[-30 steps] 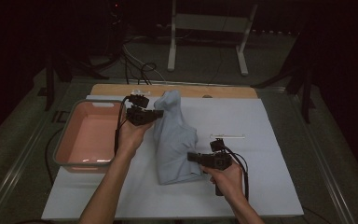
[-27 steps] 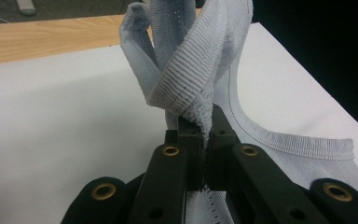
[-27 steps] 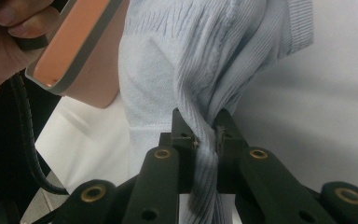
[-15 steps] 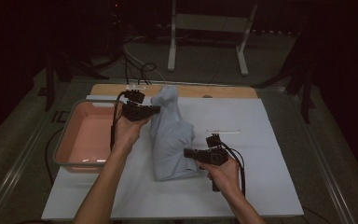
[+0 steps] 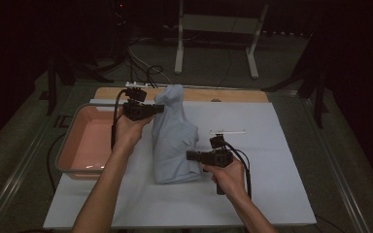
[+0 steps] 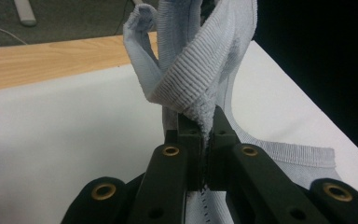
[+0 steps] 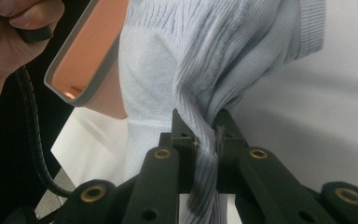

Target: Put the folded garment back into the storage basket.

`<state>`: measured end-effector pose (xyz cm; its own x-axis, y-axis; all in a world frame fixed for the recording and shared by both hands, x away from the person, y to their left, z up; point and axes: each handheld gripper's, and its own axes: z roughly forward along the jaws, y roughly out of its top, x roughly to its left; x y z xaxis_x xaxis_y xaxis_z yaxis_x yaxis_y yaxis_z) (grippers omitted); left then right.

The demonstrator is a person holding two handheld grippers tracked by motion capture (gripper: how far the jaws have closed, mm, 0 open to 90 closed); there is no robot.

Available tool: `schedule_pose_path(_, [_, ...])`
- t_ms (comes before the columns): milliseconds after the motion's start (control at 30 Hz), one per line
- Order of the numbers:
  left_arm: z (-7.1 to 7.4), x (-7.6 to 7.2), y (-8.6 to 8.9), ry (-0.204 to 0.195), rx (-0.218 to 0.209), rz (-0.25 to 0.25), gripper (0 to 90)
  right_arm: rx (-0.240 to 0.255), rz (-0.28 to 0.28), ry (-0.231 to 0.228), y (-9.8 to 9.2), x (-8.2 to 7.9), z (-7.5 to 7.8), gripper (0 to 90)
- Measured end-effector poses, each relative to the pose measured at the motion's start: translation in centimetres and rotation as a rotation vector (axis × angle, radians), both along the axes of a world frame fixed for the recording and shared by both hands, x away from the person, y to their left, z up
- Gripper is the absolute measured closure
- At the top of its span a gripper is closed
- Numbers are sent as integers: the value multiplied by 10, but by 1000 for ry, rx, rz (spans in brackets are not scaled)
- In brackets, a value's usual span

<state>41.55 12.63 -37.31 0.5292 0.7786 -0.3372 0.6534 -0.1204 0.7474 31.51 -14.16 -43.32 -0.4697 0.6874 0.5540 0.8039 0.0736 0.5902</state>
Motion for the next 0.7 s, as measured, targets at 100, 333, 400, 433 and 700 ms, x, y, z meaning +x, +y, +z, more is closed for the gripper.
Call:
schedule_pose_path(100, [2,0,3,-6,-10,0,884,4,7,-1,4,2,2,821])
schedule_pose_path(333, [6,3,12,-7,-25,12,884,24,16,0,9,6,8,821])
schedule_pose_path(400, [8,3,13,-10,-26,14,884,26,19,-2,10,7,11,822])
schedule_pose_path(433, [9,4,14,-12,-27,15,884,33,19,1,11,8,12,821])
schedule_pose_path(700, [16,7,17,-22,-24,16,884,58,22,0,18,13,17,822])
